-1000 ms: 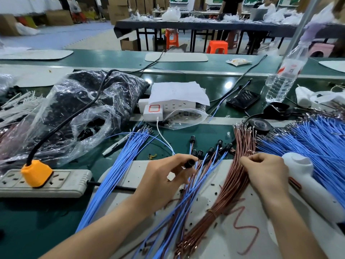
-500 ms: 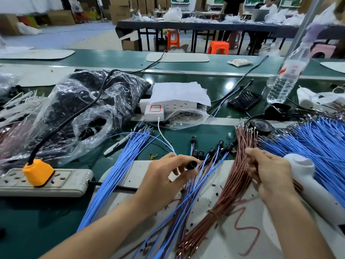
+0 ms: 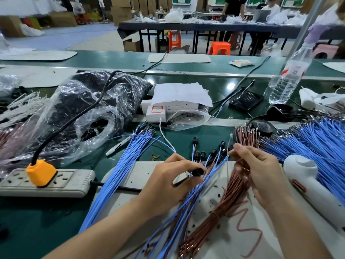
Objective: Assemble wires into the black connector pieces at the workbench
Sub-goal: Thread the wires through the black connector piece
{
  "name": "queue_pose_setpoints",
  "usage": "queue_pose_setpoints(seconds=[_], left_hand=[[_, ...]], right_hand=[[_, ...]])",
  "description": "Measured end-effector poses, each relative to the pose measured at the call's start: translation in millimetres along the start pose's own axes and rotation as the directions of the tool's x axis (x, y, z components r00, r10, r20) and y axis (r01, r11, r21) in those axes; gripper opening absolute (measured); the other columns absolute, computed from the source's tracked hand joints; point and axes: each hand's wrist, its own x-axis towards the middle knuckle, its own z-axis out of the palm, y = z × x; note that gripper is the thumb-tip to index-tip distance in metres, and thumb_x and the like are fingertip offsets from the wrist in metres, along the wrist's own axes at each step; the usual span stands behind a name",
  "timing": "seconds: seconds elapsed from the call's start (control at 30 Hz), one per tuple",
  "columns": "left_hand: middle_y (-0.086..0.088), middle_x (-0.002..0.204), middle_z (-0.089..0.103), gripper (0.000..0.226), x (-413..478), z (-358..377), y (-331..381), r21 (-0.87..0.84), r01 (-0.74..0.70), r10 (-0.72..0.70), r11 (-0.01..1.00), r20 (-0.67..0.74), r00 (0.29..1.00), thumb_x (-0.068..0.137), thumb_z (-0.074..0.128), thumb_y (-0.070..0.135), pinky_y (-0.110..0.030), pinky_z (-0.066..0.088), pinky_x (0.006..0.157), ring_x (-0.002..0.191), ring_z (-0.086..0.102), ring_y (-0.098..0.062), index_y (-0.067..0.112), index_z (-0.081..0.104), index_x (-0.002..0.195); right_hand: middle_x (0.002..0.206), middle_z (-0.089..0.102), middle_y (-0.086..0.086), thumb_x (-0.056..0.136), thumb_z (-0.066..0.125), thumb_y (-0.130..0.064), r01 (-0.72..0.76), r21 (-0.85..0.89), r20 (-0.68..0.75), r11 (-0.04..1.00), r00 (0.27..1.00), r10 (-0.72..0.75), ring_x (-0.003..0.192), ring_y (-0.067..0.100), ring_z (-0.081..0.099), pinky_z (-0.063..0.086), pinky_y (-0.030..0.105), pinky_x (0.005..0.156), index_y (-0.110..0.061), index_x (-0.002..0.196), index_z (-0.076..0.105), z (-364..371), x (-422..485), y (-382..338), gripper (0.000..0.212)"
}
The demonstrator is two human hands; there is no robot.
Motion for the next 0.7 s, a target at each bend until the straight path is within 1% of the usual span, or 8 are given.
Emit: queue_pose_setpoints(seconds=[0.1,0.17,0.27,0.4,0.47,0.53,0.63,0.7], left_hand=[[0.030,0.093,0.059,0.018,-1,0,-1,0.001,0.008,-0.008,1.000,0.007,1.000,0.085,0.066,0.021,-0.010,0.042,0.079,0.086,0.053,0.001,0.017,0.071,0.102],[0.029,0.093,0.059,0.019,-1,0,-2,-0.001,0.009,-0.009,1.000,0.013,1.000,0.085,0.065,0.023,-0.013,0.044,0.079,0.086,0.054,-0.001,0.017,0.071,0.103],[0.029,0.094,0.059,0.022,-1,0,-2,-0.008,0.012,-0.012,1.000,0.024,1.000,0.086,0.063,0.026,-0.016,0.047,0.079,0.086,0.056,-0.005,0.017,0.071,0.104],[0.022,0.094,0.064,0.019,-1,1,-4,-0.003,0.021,-0.021,1.000,0.027,0.999,0.085,0.066,0.021,-0.022,0.049,0.078,0.086,0.057,-0.008,0.016,0.071,0.103],[0.020,0.094,0.065,0.019,-1,1,-4,-0.004,0.020,-0.019,1.000,0.033,0.999,0.085,0.066,0.020,-0.022,0.049,0.078,0.086,0.057,-0.008,0.016,0.071,0.103],[0.022,0.094,0.064,0.020,-1,0,-3,-0.008,0.018,-0.018,1.000,0.034,0.999,0.085,0.066,0.021,-0.020,0.049,0.079,0.086,0.057,-0.007,0.016,0.071,0.104],[0.025,0.093,0.061,0.022,-1,0,-2,-0.007,0.023,-0.023,1.000,0.044,0.999,0.085,0.064,0.024,-0.016,0.047,0.079,0.087,0.056,-0.005,0.016,0.071,0.103],[0.022,0.092,0.061,0.019,-2,0,-2,-0.005,0.031,-0.030,1.000,0.058,0.998,0.084,0.067,0.021,-0.015,0.046,0.080,0.088,0.056,-0.005,0.015,0.072,0.101]], right_hand=[[0.057,0.059,0.004,0.072,0.074,-0.026,-0.054,-0.118,0.063,0.992,0.996,0.061,0.049,0.015,0.046,0.032,0.015,0.039,-0.005,0.073,0.070,0,-3,0,0.021],[0.051,0.057,-0.002,0.077,0.077,-0.020,0.018,-0.342,-0.005,0.939,1.000,-0.021,0.045,0.012,0.049,0.036,0.014,0.041,-0.009,0.072,0.067,2,-4,2,0.016],[0.066,0.060,-0.009,0.075,0.078,-0.040,0.068,-0.824,-0.078,0.563,0.970,-0.232,0.063,0.011,0.057,0.045,0.027,0.056,-0.023,0.071,0.058,2,-5,7,0.026],[0.069,0.059,-0.012,0.077,0.072,-0.050,-0.051,-0.940,-0.101,0.337,0.986,-0.134,0.068,0.014,0.058,0.043,0.027,0.058,-0.026,0.068,0.056,6,-5,9,0.031],[0.065,0.060,-0.010,0.080,0.072,-0.037,-0.033,-0.927,-0.089,0.374,0.987,-0.133,0.066,0.015,0.059,0.046,0.027,0.060,-0.024,0.063,0.057,7,-4,11,0.026],[0.059,0.061,-0.007,0.080,0.072,-0.024,-0.006,-0.835,-0.106,0.550,0.983,-0.150,0.061,0.016,0.060,0.050,0.029,0.058,-0.021,0.060,0.060,6,-3,13,0.023],[0.053,0.055,-0.005,0.087,0.065,-0.020,0.040,-0.493,-0.162,0.869,0.977,-0.137,0.053,0.019,0.051,0.044,0.032,0.054,-0.014,0.071,0.063,2,0,13,0.018],[0.049,0.052,-0.006,0.094,0.058,-0.021,0.035,-0.249,-0.228,0.968,0.969,-0.093,0.047,0.013,0.046,0.039,0.028,0.048,-0.013,0.079,0.060,2,2,11,0.017]])
